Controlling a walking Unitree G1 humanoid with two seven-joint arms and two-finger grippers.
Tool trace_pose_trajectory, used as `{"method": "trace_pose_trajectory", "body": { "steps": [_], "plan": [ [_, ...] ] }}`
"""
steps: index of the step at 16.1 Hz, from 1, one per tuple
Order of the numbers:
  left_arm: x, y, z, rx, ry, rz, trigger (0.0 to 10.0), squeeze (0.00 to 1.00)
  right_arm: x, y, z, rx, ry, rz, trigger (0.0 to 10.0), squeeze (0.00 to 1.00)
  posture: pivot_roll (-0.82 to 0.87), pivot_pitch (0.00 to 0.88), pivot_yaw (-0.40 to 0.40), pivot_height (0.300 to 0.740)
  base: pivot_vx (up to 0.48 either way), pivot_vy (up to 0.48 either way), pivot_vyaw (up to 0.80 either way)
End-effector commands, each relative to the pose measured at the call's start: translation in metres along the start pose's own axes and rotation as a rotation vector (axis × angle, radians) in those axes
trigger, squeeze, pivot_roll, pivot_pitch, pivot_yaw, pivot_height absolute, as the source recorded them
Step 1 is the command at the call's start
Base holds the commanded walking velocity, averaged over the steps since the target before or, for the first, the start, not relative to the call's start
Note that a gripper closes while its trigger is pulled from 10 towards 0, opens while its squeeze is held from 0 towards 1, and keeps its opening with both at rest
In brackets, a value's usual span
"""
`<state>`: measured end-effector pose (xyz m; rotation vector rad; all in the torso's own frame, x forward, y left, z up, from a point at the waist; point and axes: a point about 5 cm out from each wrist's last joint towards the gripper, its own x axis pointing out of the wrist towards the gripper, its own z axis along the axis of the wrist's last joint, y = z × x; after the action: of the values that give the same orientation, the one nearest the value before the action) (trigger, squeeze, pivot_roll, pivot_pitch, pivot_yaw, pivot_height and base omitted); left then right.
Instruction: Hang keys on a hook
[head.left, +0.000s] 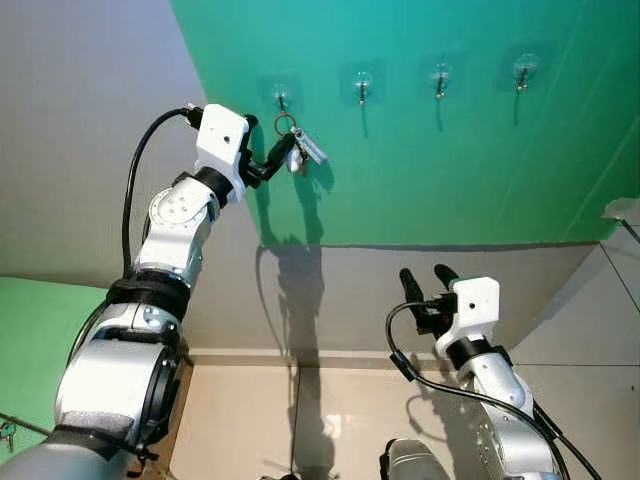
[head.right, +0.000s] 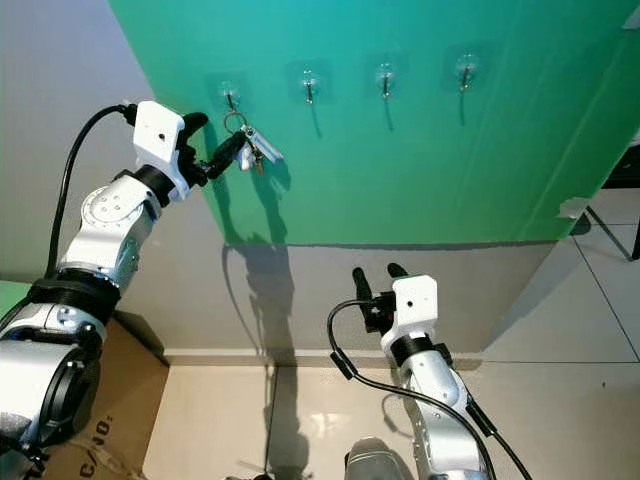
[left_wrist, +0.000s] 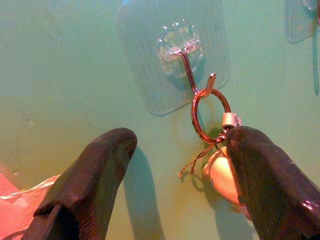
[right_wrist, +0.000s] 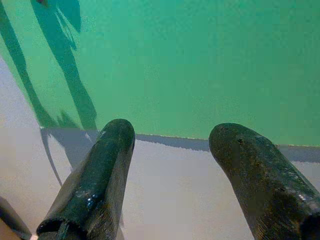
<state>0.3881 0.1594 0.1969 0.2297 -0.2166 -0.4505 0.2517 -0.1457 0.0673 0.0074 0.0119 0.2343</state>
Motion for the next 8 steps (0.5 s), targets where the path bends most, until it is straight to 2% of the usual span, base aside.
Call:
{"method": "trace_pose_trajectory", "body": {
  "steps": [1, 2, 3, 4, 6, 7, 8],
  "plan": [
    [-0.015, 0.003, -0.026, -0.052, 0.113, 0.030, 10.0, 1.00, 0.002, 0.003, -0.002, 0.014, 0.016, 0.021, 10.0, 0.00, -0.24, 0.047, 0.131, 0.740, 0.000, 0.000, 0.00],
    [-0.017, 0.001, -0.026, -0.066, 0.100, 0.029, 10.0, 1.00, 0.003, 0.003, -0.002, 0.013, 0.017, 0.022, 10.0, 0.00, -0.24, 0.043, 0.130, 0.740, 0.000, 0.000, 0.00],
    [-0.020, -0.003, -0.027, -0.084, 0.086, 0.013, 10.0, 0.22, 0.003, 0.002, -0.002, 0.012, 0.017, 0.023, 10.0, 0.00, -0.24, 0.041, 0.130, 0.740, 0.000, 0.000, 0.00],
    [-0.024, -0.011, -0.028, -0.083, 0.071, -0.003, 10.0, 0.00, 0.003, 0.002, -0.002, 0.011, 0.018, 0.025, 10.0, 0.00, -0.23, 0.035, 0.128, 0.740, 0.000, 0.000, 0.00],
    [-0.032, -0.024, -0.029, -0.070, 0.053, -0.011, 10.0, 0.00, 0.005, 0.001, -0.002, 0.010, 0.019, 0.027, 10.0, 0.00, -0.23, 0.029, 0.126, 0.740, 0.000, 0.000, 0.00],
    [-0.043, -0.033, -0.032, -0.087, 0.046, -0.007, 10.0, 0.00, 0.007, 0.001, -0.002, 0.009, 0.019, 0.031, 10.0, 0.00, -0.22, 0.022, 0.122, 0.740, 0.000, 0.000, 0.00],
    [-0.046, -0.035, -0.034, -0.080, 0.049, -0.006, 10.0, 0.00, 0.008, 0.001, -0.002, 0.010, 0.019, 0.032, 10.0, 0.00, -0.21, 0.020, 0.122, 0.740, 0.000, 0.000, 0.00]
  ]
}}
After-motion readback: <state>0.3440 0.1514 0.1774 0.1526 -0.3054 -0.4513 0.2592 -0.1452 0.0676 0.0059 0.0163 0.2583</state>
